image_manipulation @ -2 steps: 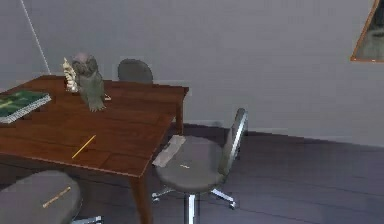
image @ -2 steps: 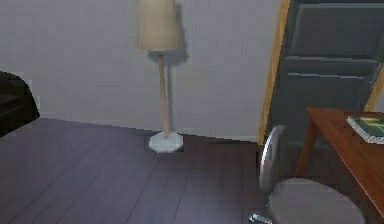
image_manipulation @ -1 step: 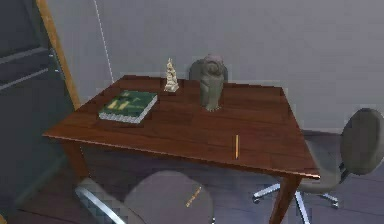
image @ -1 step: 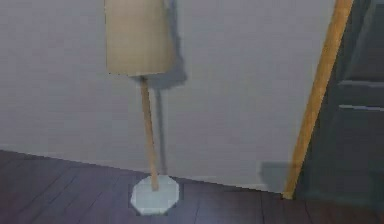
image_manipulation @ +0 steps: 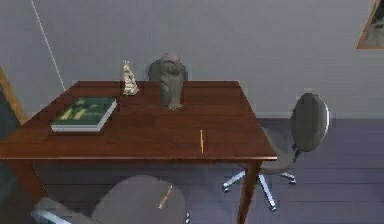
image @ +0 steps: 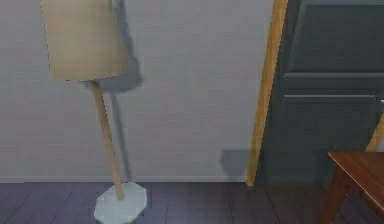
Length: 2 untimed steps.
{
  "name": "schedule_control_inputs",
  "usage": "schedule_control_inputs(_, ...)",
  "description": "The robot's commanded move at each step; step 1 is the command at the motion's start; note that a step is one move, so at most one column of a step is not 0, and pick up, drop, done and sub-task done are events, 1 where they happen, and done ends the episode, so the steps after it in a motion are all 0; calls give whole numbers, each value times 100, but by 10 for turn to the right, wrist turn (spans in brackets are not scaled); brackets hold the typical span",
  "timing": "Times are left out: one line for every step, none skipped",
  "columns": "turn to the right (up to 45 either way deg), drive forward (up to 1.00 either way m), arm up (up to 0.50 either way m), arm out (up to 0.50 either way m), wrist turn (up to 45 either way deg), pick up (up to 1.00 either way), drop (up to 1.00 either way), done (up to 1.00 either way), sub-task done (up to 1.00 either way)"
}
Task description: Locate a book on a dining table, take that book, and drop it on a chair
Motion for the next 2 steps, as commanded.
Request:
schedule_control_inputs(0, 55, 0, 0, 0, 0, 0, 0, 0)
schedule_control_inputs(360, 0, 0, 0, 0, 0, 0, 0, 0)
